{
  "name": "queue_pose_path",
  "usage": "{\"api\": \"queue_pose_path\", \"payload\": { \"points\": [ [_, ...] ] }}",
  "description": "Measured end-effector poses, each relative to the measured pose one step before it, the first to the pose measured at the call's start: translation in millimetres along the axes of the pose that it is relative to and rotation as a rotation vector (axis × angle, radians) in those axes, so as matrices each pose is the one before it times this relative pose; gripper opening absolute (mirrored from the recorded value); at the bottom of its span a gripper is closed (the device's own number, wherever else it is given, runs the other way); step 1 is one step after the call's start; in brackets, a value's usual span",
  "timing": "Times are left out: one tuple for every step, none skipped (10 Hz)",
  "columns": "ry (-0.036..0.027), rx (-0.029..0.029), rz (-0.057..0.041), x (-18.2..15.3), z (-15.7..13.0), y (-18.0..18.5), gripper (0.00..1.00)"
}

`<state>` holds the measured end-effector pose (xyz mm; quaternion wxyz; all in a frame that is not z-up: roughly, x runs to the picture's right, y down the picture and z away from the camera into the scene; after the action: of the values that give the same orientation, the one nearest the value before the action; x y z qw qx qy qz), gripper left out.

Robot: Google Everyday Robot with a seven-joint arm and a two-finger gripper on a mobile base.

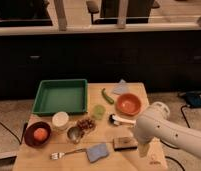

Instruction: Wipe tray with eraser

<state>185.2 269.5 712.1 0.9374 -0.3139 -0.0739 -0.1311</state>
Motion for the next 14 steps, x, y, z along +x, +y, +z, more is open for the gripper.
{"api": "queue_pose_path", "payload": {
  "points": [
    [-0.00312,0.00173,-0.00292,-3.15,2.71,-1.91,0.8],
    [-0.00579,0.00218,-0.0022,-4.12,3.72,-1.99,0.8],
    [-0.00213,0.00144,-0.00069,-1.41,1.98,-0.71,0.8],
    [-0.00349,0.00154,0.00072,-1.63,2.43,-0.6,0.8],
    [-0.00419,0.00248,-0.00052,-1.87,3.34,-1.18,0.8],
    [-0.00301,0.00201,-0.00193,-1.48,2.74,-1.22,0.8],
    [-0.00364,0.00082,-0.00167,-1.77,2.59,-1.17,0.8],
    [-0.00559,0.00054,-0.00272,-2.27,3.75,-1.87,0.8],
    [-0.00383,0.00025,-0.00084,-0.28,3.77,-1.0,0.8],
    [-0.00283,-0.00043,0.00005,-0.33,2.45,-0.26,0.8],
    [-0.00586,0.00251,-0.00017,-0.07,2.7,-1.77,0.8],
    [-0.00515,0.00186,0.00162,1.09,2.81,-0.25,0.8],
    [-0.00418,0.00283,-0.0002,0.27,1.62,-1.07,0.8],
    [-0.00453,0.00334,-0.00061,0.85,2.42,-1.47,0.8]
  ]
}}
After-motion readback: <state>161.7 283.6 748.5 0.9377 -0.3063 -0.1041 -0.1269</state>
